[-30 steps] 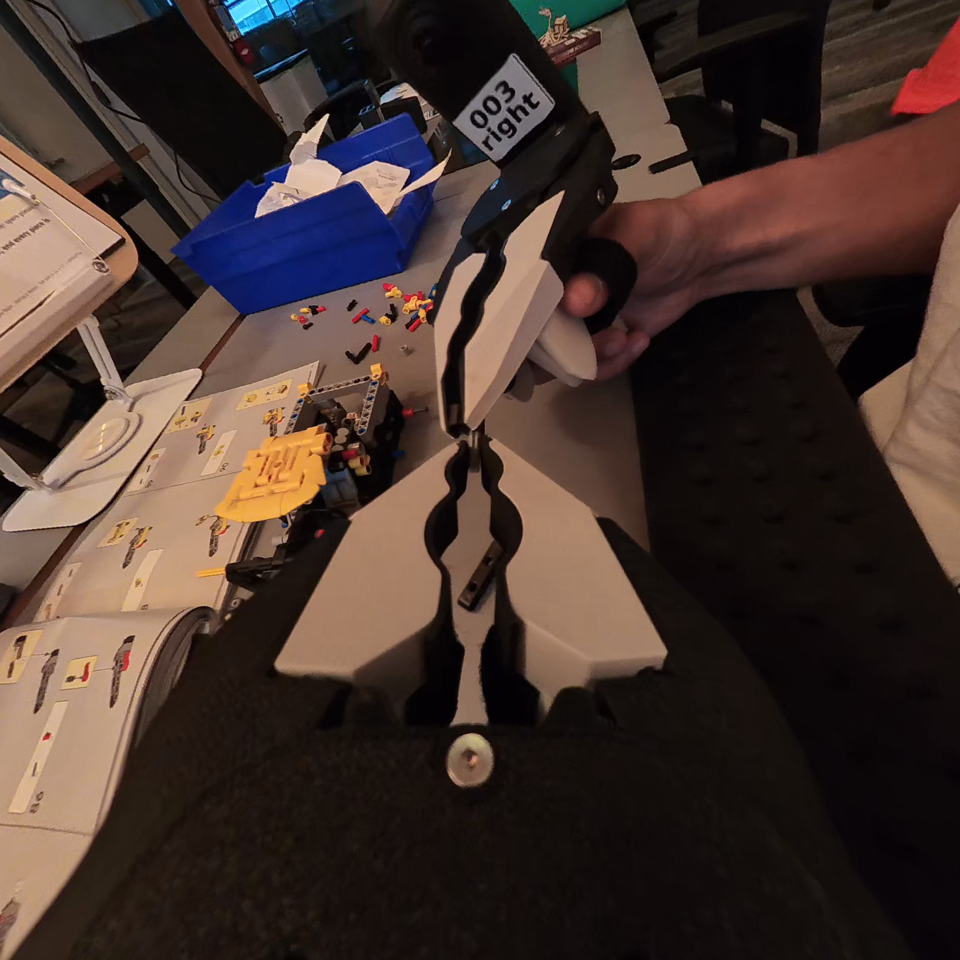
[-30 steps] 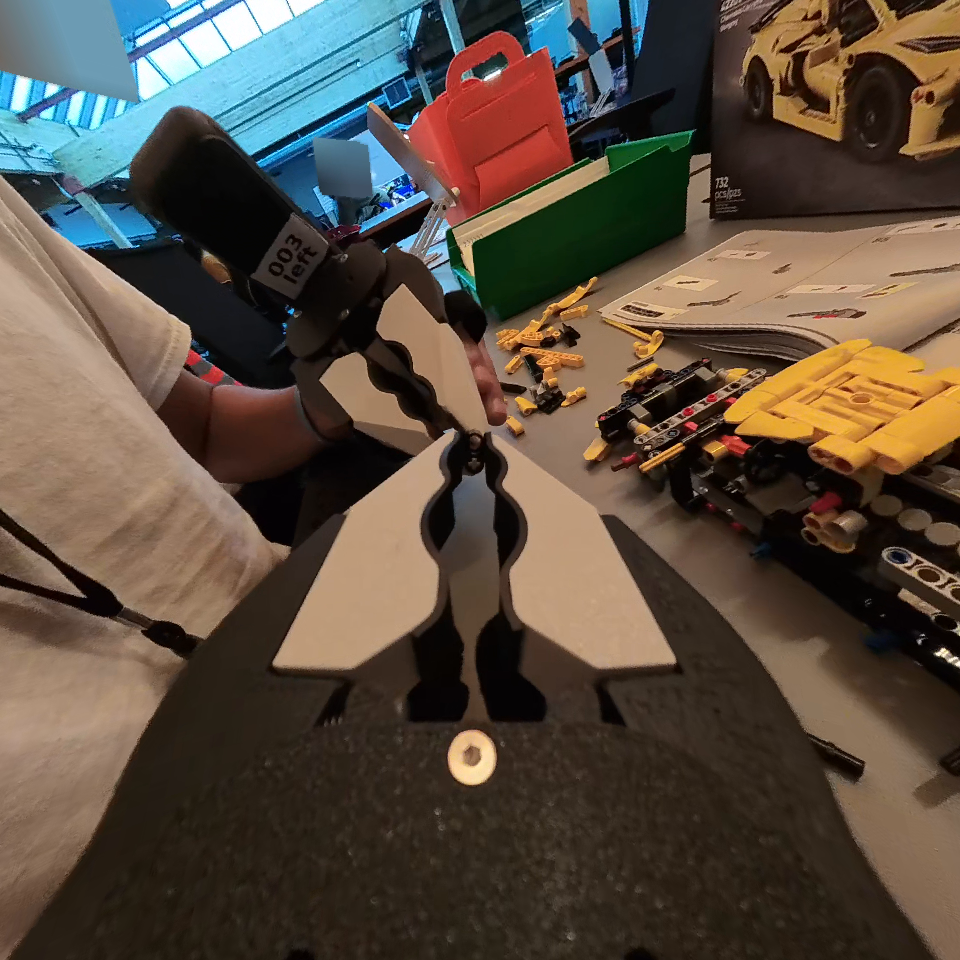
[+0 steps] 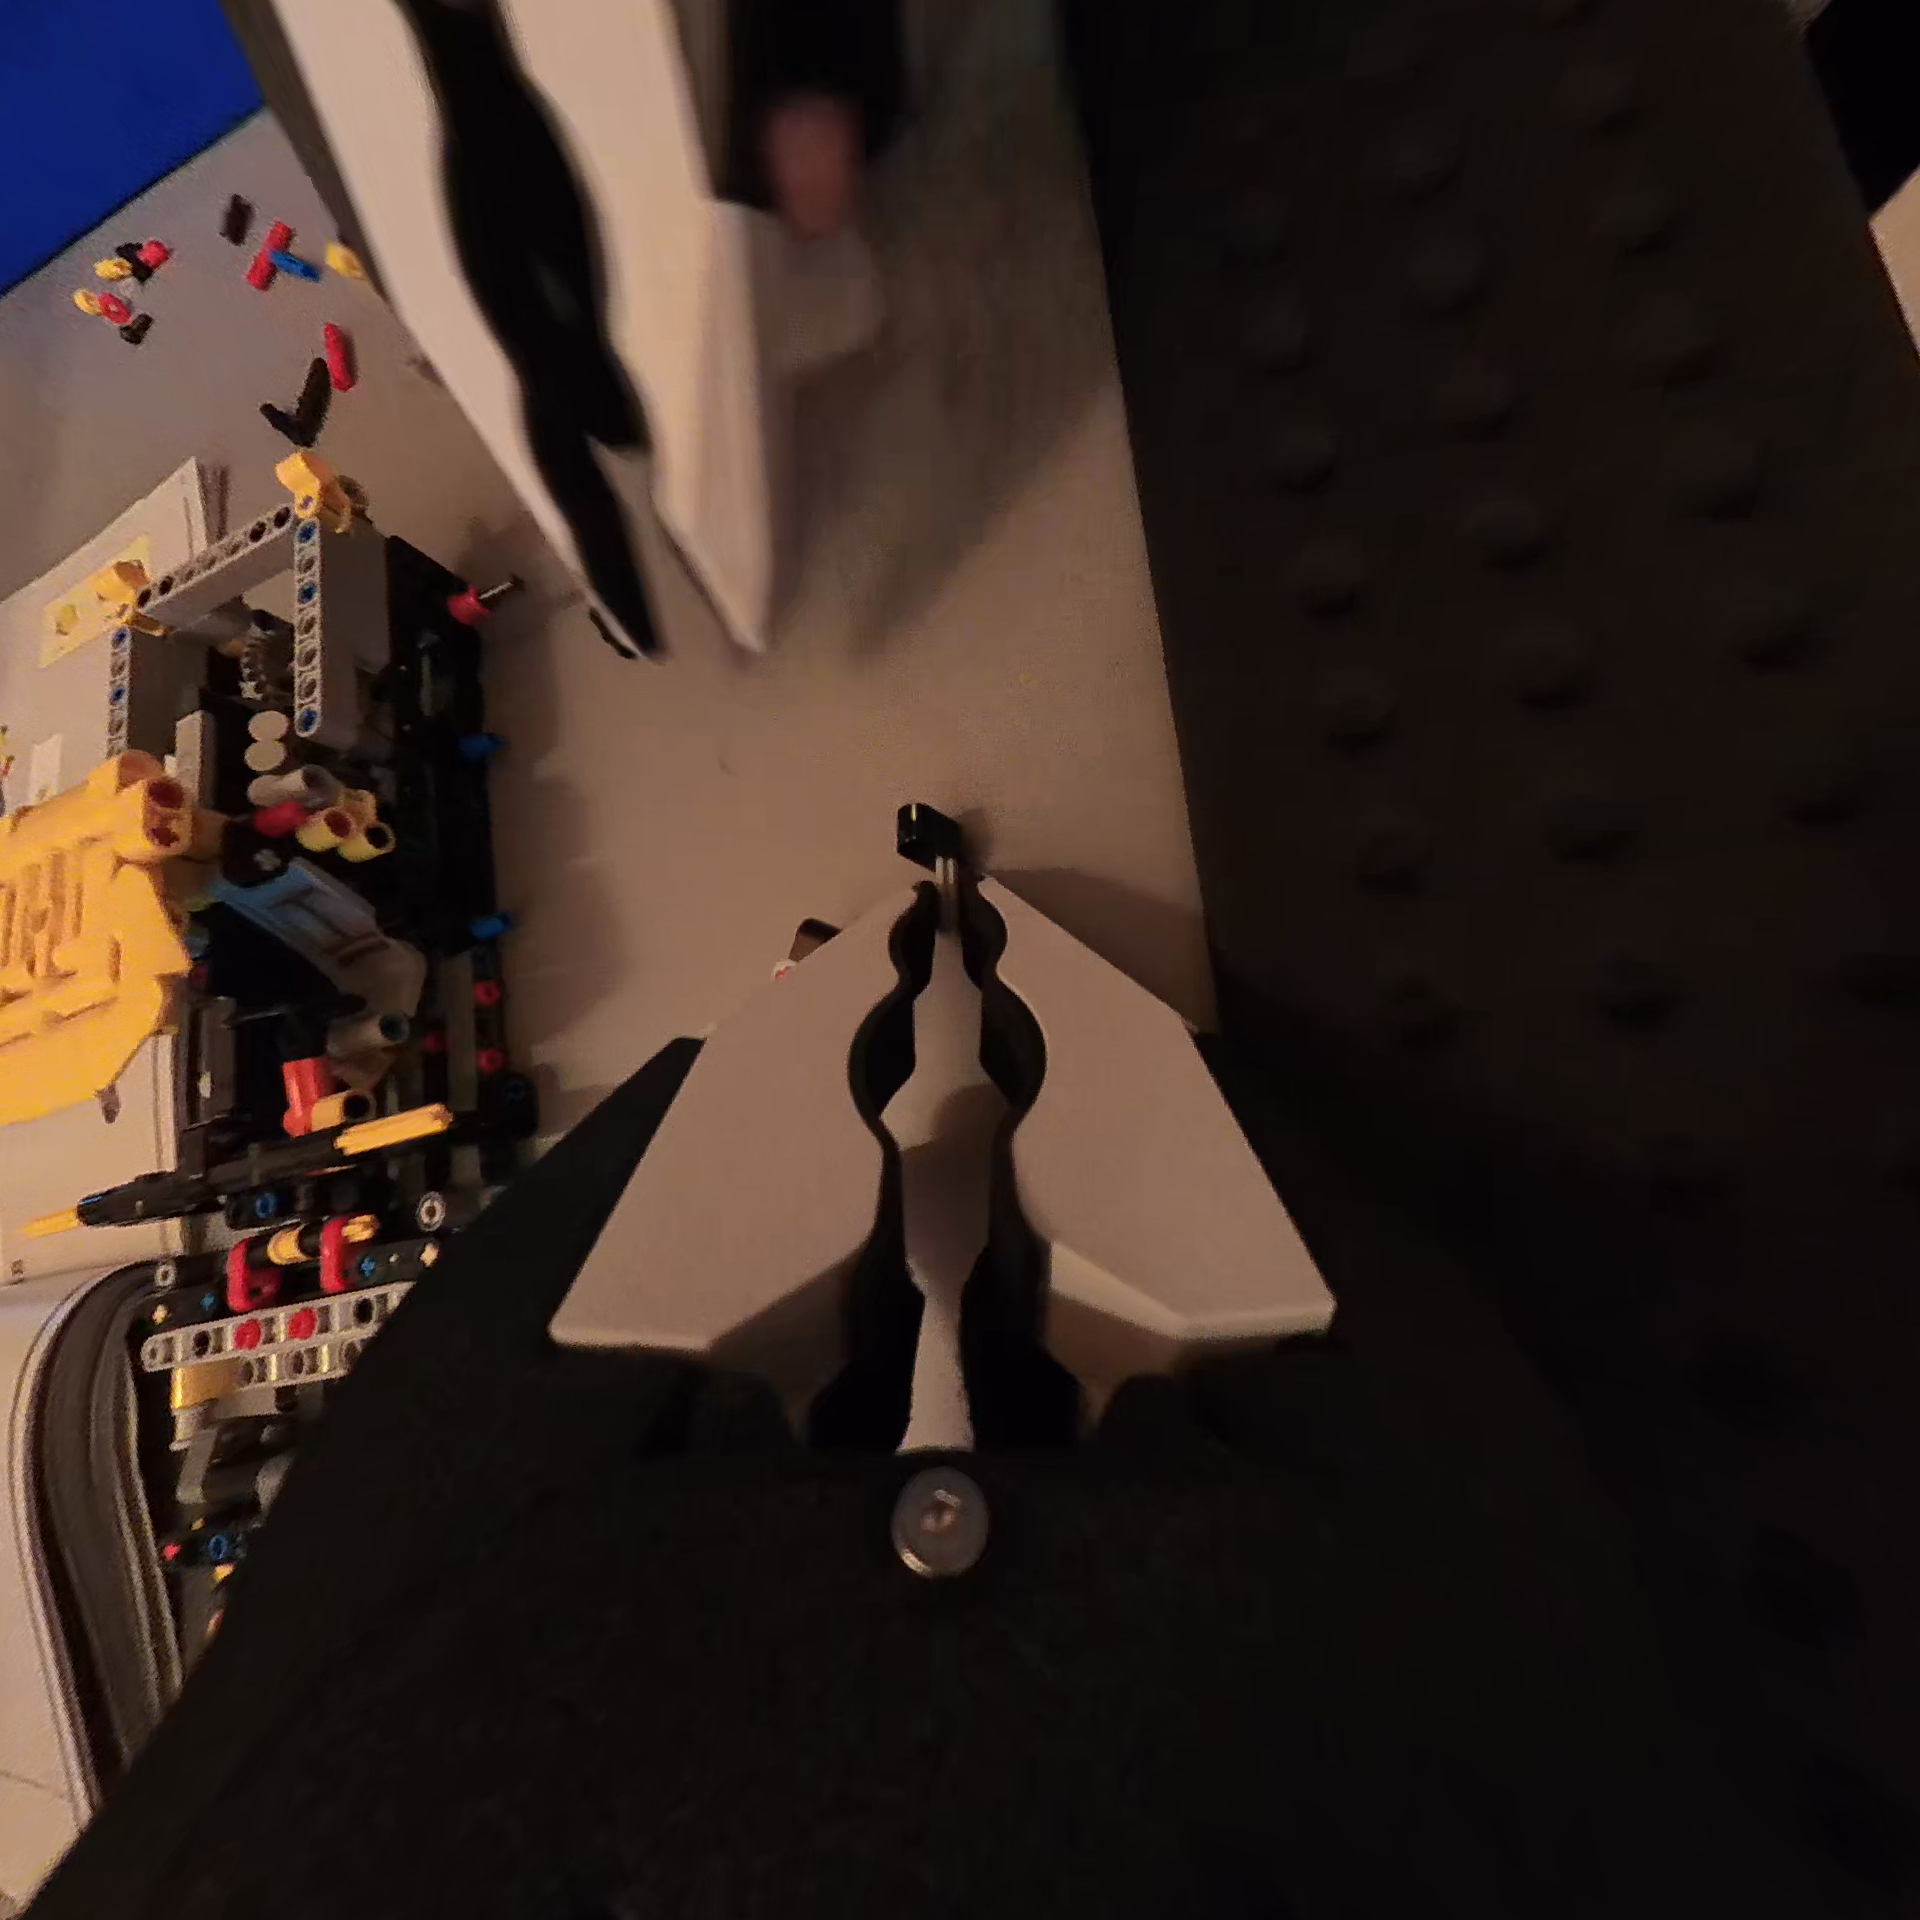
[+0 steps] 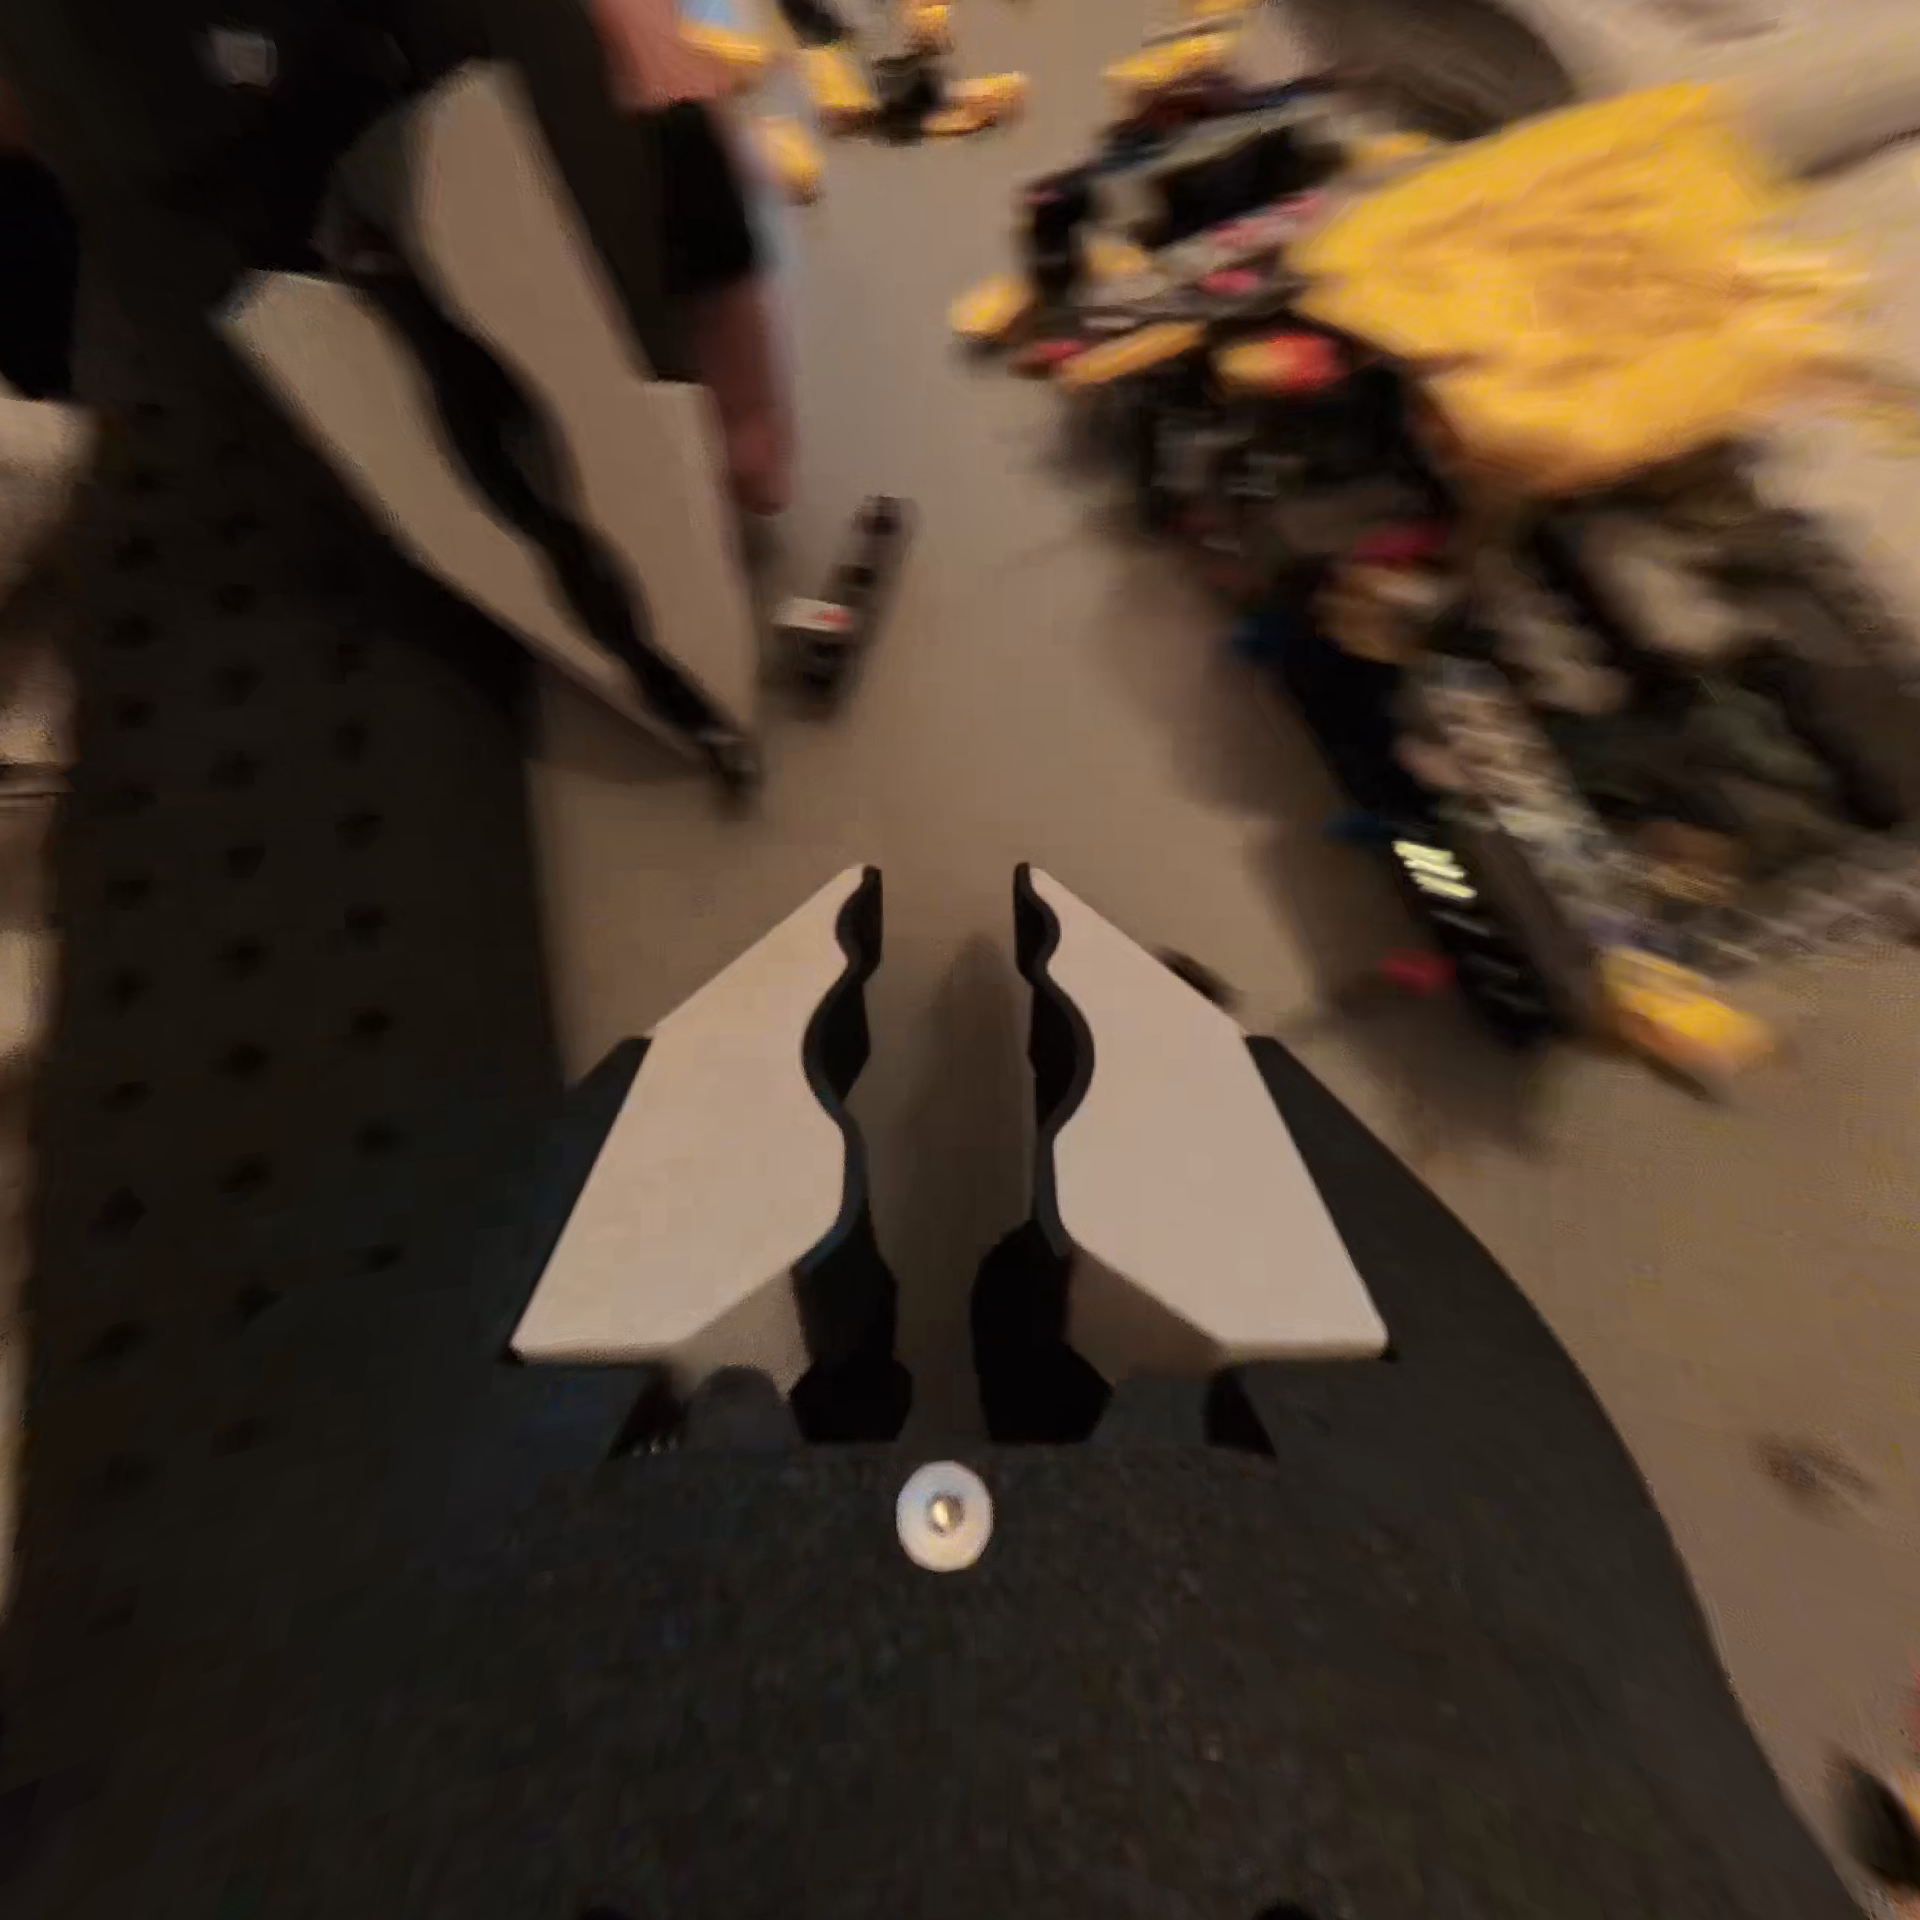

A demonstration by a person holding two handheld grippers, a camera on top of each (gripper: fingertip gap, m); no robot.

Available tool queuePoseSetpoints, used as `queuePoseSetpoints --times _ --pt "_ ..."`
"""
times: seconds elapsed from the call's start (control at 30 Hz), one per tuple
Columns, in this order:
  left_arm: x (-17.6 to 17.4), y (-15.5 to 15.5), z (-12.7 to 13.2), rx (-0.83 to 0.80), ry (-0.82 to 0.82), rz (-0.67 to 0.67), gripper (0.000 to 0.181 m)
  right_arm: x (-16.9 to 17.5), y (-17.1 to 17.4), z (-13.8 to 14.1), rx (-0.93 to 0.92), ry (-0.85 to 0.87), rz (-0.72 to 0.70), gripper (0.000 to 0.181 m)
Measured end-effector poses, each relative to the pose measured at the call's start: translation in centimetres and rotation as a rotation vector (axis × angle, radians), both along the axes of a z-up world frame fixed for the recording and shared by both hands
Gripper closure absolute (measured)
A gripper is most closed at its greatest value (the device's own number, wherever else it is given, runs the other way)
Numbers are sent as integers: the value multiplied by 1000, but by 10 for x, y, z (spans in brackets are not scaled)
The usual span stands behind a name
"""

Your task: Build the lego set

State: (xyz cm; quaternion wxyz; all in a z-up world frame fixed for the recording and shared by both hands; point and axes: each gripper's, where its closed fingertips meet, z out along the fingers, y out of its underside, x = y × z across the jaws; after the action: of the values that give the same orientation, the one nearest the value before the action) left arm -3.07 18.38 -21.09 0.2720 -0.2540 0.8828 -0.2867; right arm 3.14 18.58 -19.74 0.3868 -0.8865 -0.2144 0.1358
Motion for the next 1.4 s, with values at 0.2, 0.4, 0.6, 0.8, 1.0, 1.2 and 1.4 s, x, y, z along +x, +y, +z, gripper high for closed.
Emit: queuePoseSetpoints --times 0.2,0.4,0.6,0.8,1.0,1.2,1.4 --pt "0 -4 10 -105 -11 32 166 52 4 -4 14 -156 -121 157" --pt "-2 -4 38 -342 -19 60 163 50 8 -13 19 -190 -64 160" --pt "6 11 47 -450 -30 147 163 43 7 -16 1 -215 -59 178" --pt "20 42 77 -577 -157 298 166 -11 29 40 203 16 -40 178" --pt "11 48 96 -994 21 267 167 -44 47 76 431 -170 -3 178" --pt "7 41 106 -1073 41 214 169 -54 50 86 495 -267 23 178" --pt "8 41 109 -1088 29 213 176 -55 48 89 508 -288 38 178"
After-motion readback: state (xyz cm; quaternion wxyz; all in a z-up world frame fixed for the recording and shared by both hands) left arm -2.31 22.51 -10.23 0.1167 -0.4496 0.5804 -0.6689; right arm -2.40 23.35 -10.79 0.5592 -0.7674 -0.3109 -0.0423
